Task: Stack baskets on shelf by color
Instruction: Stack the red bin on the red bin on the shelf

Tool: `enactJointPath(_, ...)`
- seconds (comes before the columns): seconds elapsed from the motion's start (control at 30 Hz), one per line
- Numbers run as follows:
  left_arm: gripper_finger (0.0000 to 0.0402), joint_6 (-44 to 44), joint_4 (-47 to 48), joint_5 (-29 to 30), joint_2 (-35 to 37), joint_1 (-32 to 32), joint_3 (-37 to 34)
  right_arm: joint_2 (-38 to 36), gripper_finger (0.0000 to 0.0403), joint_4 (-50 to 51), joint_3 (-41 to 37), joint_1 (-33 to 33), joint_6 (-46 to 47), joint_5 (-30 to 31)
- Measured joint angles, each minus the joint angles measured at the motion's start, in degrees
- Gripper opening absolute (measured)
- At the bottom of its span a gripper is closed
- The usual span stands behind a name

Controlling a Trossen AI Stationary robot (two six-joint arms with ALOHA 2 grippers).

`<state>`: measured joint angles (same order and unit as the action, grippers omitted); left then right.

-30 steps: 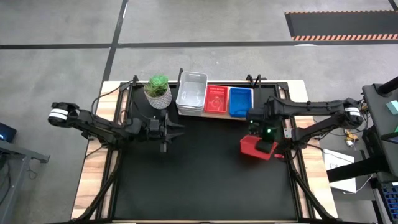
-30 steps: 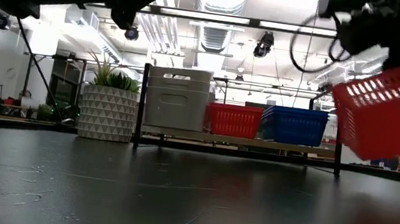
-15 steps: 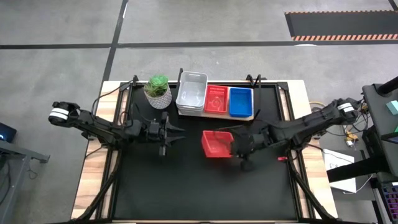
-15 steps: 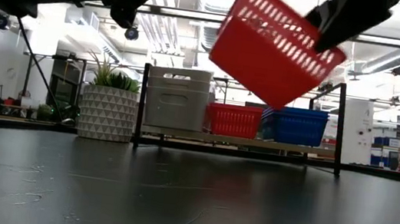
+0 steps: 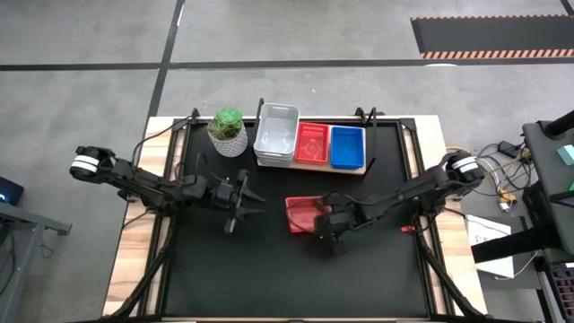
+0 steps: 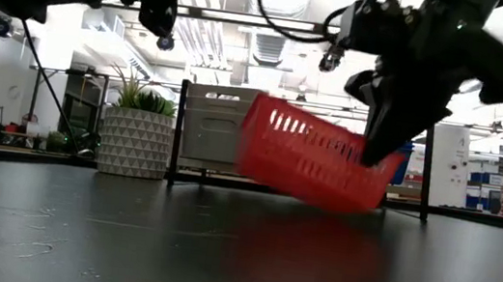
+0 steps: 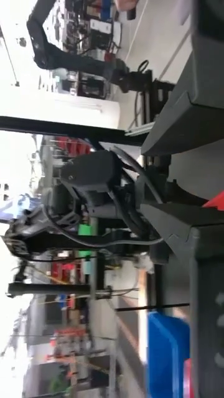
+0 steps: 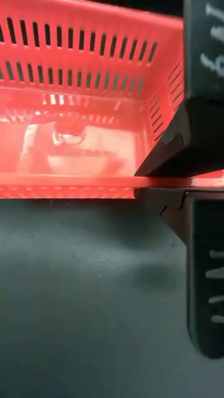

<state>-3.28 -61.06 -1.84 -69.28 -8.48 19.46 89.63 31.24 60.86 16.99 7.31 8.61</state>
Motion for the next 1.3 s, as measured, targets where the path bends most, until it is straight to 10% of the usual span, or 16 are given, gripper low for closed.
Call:
enactJointPath(0.67,0.0105,-23.12,8.07,7.73,-11.42,-15.89,2.78,0.52,0.0112,11.93,11.41,0.77,-2.58,0.64)
enactJointPath(1.3,0.0001,-38.93,30.28,18.11,-14.47,-23.53,12.42,-17.08,0.0015,-4.97,-10.37,0.85,-6.27,6.94)
